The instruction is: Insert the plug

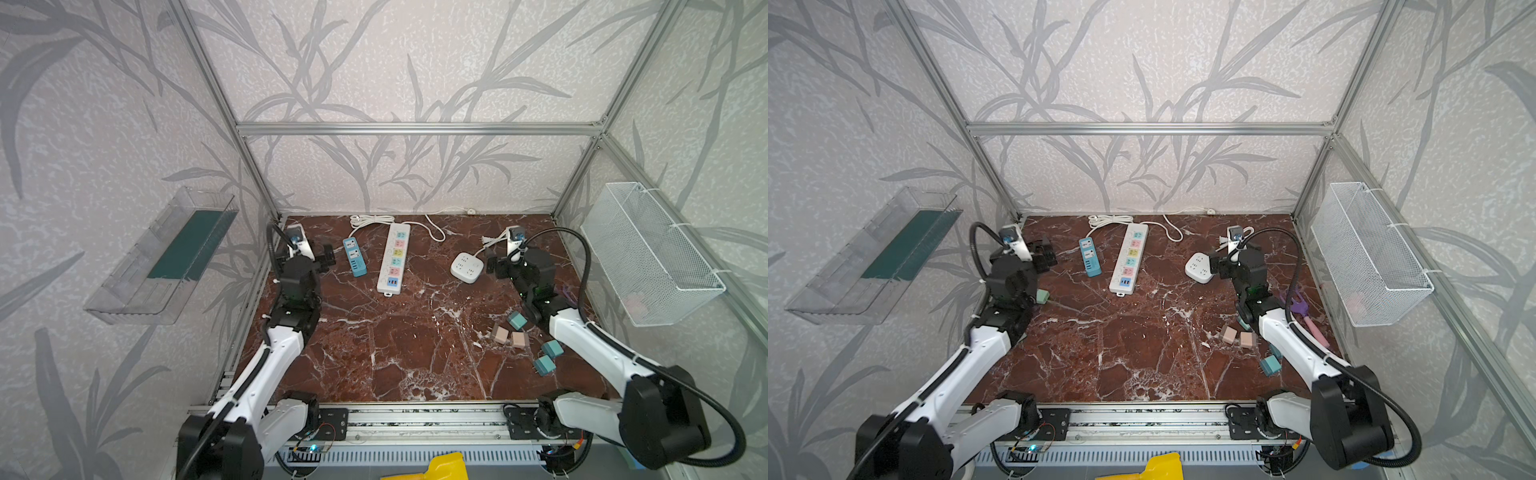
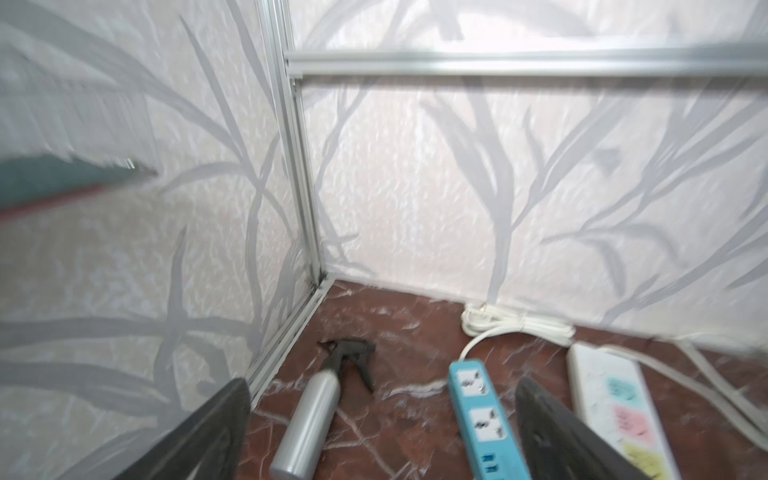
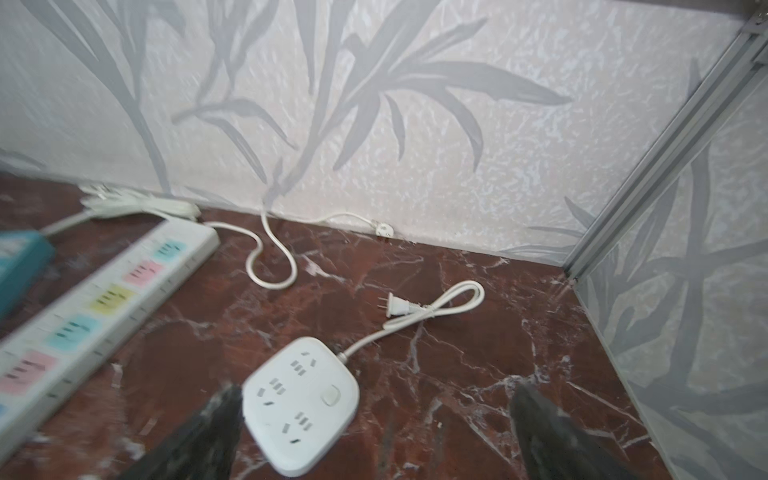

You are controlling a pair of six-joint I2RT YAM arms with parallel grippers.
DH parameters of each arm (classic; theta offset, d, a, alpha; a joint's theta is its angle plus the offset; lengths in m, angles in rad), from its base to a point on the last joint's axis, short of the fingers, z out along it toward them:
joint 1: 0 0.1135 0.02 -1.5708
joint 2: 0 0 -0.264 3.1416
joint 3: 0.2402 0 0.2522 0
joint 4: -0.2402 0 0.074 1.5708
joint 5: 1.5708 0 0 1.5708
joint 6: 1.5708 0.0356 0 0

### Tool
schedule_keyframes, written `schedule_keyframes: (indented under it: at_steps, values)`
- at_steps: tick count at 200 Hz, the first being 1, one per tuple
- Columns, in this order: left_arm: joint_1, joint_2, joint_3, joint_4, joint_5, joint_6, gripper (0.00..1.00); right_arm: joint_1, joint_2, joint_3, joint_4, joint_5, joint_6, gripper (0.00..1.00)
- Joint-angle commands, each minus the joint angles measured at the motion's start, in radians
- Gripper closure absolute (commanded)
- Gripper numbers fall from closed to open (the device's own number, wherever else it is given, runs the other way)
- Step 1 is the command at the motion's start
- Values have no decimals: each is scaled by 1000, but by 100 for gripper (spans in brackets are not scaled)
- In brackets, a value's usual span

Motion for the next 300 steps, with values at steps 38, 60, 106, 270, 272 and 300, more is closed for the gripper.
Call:
schedule_keyframes:
  at_steps: [38,60,106,270,272,300]
  values:
    - [10,-282,73,-579,318,-383,1,-177,-82,-131,-84,-461,403,7]
    - [10,-224,107,-673,270,-412,5,-156,-30,-77,-187,-466,390,10]
    - [-32,179,284,-793,110,-426,9,-155,-18,-54,-259,-420,293,0]
    - [-76,1296,1178,-1079,141,-407,6,-156,-39,-66,-279,-180,266,1]
    - [-75,1300,1181,-1079,145,-406,6,-154,-41,-66,-278,-181,266,1]
    - [-74,1358,1227,-1096,177,-405,6,-154,-63,-75,-272,-187,267,1]
